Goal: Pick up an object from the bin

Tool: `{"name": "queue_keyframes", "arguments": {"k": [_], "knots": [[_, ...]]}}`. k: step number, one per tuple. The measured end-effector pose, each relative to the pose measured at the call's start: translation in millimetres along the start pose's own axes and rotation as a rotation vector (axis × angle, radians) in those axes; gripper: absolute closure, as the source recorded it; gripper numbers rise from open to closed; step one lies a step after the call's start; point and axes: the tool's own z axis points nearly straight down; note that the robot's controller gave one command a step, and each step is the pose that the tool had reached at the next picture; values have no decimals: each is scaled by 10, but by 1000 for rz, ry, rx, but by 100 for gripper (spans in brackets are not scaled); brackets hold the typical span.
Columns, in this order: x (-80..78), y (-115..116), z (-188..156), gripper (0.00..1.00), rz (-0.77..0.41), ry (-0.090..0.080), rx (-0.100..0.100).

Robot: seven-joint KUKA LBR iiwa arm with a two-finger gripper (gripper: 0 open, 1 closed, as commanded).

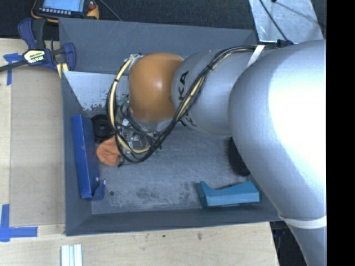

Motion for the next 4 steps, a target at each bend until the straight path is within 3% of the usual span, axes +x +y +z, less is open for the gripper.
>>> {"name": "queue_keyframes", "arguments": {"k": [1,2,3,4], "knots": [[-169,196,22,100,-26,8,-1],[47,26,-475,100,-39,14,-1],[-83,163,-748,100,-39,-10,-2],[19,94,-901,100,-53,13,-3]]}}
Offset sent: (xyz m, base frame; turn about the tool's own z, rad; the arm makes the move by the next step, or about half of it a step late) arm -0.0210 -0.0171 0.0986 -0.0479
